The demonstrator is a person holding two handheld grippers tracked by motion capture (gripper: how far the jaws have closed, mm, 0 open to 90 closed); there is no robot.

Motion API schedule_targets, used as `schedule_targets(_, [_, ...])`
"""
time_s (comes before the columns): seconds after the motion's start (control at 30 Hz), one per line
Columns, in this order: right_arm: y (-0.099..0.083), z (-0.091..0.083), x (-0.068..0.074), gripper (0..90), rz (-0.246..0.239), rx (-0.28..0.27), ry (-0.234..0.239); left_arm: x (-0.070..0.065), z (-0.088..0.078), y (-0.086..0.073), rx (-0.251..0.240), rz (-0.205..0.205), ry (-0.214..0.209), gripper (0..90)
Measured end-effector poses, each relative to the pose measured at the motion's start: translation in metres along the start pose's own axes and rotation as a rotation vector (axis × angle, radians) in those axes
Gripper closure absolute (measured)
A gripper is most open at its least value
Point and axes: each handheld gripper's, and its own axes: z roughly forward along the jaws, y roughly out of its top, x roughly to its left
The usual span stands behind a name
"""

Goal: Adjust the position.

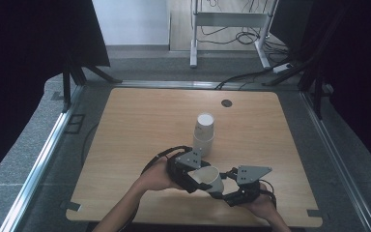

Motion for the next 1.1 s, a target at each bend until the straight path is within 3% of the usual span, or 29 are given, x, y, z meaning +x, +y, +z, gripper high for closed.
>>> schedule_targets(0.37, [-0.001,0.0,-0.004,32.4,0.021,0.019,-0.024,0.0,-0.001,0.003,0.032,0.013,0.03,32.3])
schedule_targets(1.1, [0.001,0.002,-0.007,13.4,0.033,0.145,-0.12,0.004,-0.011,0.007,0.085,-0.01,0.113,32.1])
